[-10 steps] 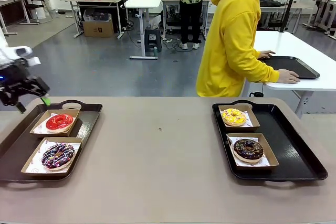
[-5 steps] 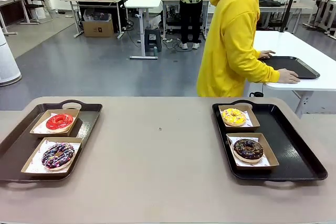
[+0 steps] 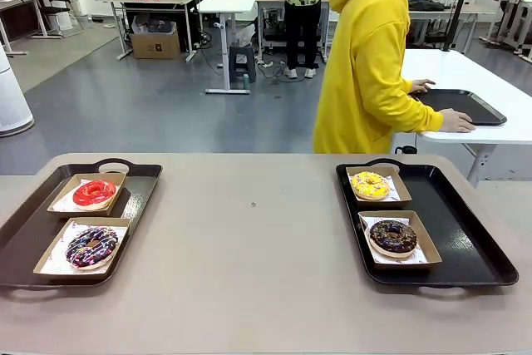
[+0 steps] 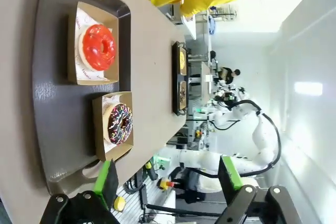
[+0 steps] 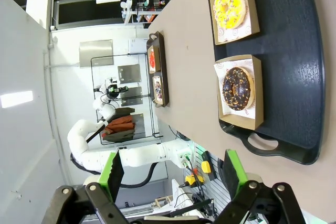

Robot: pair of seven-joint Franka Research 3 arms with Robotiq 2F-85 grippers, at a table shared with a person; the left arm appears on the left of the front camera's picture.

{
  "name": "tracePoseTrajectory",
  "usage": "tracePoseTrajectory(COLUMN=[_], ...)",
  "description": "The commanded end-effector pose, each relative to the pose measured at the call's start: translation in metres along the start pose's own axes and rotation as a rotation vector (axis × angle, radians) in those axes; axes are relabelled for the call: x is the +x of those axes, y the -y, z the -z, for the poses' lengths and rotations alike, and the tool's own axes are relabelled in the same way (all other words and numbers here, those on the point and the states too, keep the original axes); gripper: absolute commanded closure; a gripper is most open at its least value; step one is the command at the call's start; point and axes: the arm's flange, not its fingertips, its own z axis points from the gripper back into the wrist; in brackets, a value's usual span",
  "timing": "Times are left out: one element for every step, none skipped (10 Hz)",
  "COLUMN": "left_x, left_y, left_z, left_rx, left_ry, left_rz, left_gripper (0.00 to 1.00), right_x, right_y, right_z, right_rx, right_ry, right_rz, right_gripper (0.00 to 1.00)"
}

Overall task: Individually package the donuts and arrange them on the tray.
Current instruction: Place the picked Paper togo box on the Handle tray.

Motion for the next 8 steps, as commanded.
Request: tracePoseTrajectory(left_x=[0.021, 0.019, 0.017, 0.015, 0.015, 0.015, 0.015, 0.015], left_y=[-0.010, -0.011, -0.011, -0.019, -0.019, -0.019, -0.019, -0.019], left_z=[-0.007, -0.005, -0.005, 0.003, 0.003, 0.003, 0.003, 0.003], left_rx=[-0.039, -0.033, -0.007, -0.020, -0.020, -0.020, -0.020, -0.020], left_ry=[-0.032, -0.036, -0.036, -0.035, -0.035, -0.035, -0.035, -0.035], left_rz=[-0.014, -0.010, 0.002, -0.034, -0.034, -0.034, -0.034, -0.034], left_gripper=[0.00, 0.00, 0.00, 0.00, 0.00, 0.00, 0.00, 0.00], right_x=[-0.002, -0.002, -0.002, -0.002, -0.002, -0.002, -0.002, -0.002], right_y=[-0.002, -0.002, -0.002, -0.002, -0.002, -0.002, -0.002, -0.002], right_z=[0.000, 0.000, 0.000, 0.000, 0.000, 0.000, 0.000, 0.000], right_rx=[0.004, 0.004, 0.004, 0.004, 0.004, 0.004, 0.004, 0.004], right_ry=[0.000, 0.000, 0.000, 0.000, 0.000, 0.000, 0.000, 0.000], right_rz=[-0.003, -0.003, -0.003, -0.003, -0.003, -0.003, -0.003, -0.003], right_gripper=[0.00, 0.00, 0.00, 0.00, 0.00, 0.00, 0.00, 0.00])
